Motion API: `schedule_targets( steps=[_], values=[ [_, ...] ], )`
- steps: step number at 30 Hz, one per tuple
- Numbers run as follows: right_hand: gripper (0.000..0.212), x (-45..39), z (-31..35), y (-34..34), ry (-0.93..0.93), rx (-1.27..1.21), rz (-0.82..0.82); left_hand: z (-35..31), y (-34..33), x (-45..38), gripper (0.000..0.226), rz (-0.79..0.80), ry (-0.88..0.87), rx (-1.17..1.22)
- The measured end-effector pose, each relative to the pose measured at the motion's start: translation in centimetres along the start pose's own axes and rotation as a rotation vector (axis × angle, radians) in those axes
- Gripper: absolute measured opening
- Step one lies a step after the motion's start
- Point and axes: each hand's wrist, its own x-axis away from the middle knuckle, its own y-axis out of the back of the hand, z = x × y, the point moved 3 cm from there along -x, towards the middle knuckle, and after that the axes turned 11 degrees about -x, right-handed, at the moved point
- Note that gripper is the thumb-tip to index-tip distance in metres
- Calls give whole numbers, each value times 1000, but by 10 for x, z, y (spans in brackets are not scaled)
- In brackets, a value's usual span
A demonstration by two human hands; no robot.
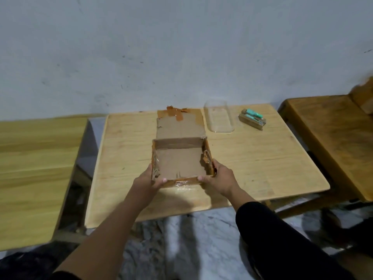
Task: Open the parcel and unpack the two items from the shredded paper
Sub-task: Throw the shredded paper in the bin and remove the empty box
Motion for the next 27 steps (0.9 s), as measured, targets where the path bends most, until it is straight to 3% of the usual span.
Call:
schedule_targets(
  steps=[7,14,21,27],
  values=[
    [77,12,8,23,68,-156,-132,-24,9,0,69,-56,-80,17],
    [73,40,3,115,119,-198,-375,-126,12,-9,70,-102,-327,16],
    [84,121,-89,203,-64,-304,-668,-250,-63,10,73,74,-573,-28],
    [81,209,-188,230,-265,-389,-879,-322,-157,60,73,309,-763,-67]
  ],
)
